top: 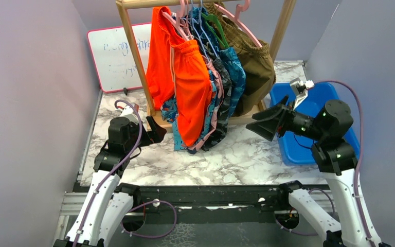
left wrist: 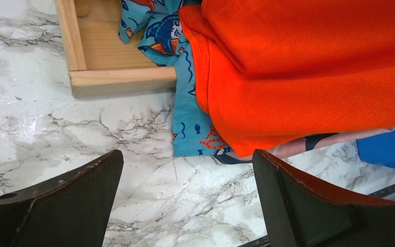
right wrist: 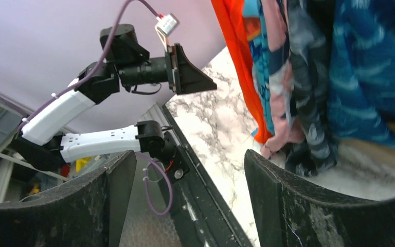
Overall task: Remove the shorts from the hanger
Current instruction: Move the basket to the center of the board.
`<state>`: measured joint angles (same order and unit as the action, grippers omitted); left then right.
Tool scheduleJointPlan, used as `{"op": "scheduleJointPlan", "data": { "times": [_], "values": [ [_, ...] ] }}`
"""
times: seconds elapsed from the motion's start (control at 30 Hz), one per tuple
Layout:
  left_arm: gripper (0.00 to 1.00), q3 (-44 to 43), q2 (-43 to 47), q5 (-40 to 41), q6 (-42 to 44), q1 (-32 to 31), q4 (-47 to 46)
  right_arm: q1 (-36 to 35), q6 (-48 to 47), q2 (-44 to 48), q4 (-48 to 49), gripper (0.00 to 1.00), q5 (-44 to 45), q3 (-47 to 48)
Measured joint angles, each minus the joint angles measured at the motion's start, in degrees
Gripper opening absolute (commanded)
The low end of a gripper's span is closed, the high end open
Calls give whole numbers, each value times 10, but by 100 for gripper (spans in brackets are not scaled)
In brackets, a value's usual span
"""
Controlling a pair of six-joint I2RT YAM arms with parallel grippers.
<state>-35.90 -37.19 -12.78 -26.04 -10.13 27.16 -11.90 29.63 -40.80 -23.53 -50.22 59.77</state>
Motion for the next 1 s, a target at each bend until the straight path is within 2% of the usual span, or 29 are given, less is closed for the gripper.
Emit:
{"op": "scheduleJointPlan", "data": {
  "times": [0.1, 0.27, 0.4, 0.53, 0.6, 0.7, 0.87, 1.0],
  "values": [
    [99, 0, 0, 0, 0, 0, 0, 0, -30, -32, -10, 78, -9, 48],
    [99, 0, 0, -1, 0, 0, 0, -13, -57, -70, -41, 77, 0, 68],
    [99, 0, 0, -1, 0, 0, 0, -84, -71, -110, -62, 75, 46, 90],
    [99, 0, 0, -1, 0, 0, 0, -248, -84, -148, -84, 82, 194, 121],
    [99, 0, 0, -1, 0, 0, 0, -292, -87, -148, -98, 88, 282, 122],
    [99, 0, 0, -1, 0, 0, 0, -301, -74, -101, -103, 99, 445, 88],
    [99, 0, 2, -1, 0, 0, 0, -301, -16, -11, -148, 99, 696, 2],
    [99, 0, 2, -1, 0, 0, 0, -299, 42, -45, -192, 99, 816, -39]
  ]
}}
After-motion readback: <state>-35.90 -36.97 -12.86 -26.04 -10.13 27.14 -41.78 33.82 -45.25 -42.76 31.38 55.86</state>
